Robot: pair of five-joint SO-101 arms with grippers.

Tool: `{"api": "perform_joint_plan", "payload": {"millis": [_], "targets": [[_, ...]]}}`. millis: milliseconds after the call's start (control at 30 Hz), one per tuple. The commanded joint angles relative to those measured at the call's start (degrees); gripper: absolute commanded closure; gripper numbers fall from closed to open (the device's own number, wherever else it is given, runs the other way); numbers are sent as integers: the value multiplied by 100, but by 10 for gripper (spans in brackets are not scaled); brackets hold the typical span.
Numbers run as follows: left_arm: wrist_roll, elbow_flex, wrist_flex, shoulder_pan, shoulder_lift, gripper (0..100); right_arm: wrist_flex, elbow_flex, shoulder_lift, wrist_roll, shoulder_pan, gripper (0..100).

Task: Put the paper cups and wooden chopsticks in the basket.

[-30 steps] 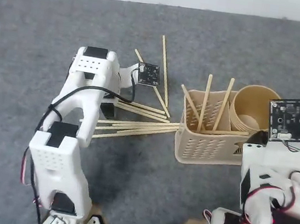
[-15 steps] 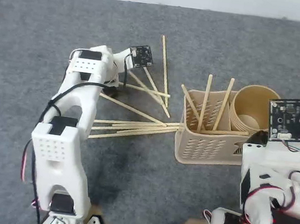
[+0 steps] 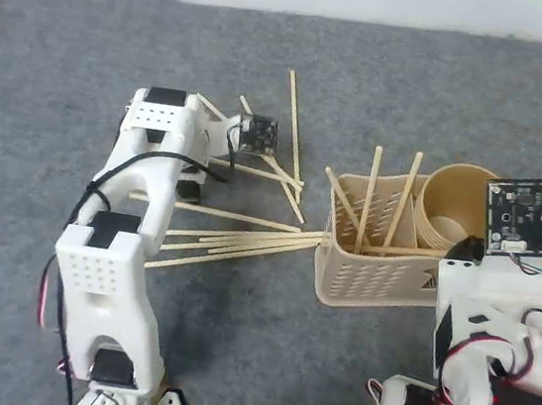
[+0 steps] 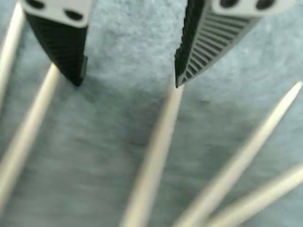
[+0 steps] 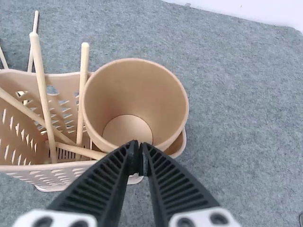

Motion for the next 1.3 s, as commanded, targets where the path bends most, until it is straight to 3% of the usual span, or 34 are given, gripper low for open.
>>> {"api": "perform_joint_plan", "payload": {"millis": [0,267,467,700,967,1267], "targets": [[-62,31,246,-44,-176,689,-110,-53,101,-18,-22,991],[1864,-971,-1187,44,-167,689,-92,-53,92,-18,-31,991],[2787,-1534,-1363,422,-123,689,-57,-18,84,-18,13,991],[2558,-1516,-1327,580,-9,701,-48,-18,84,-9,22,990],[2171,-1587,-1336,818,765,866,-48,44,84,-9,22,990],[1556,-2422,-862,870,1231,836,-84,167,75,-9,22,990]]}}
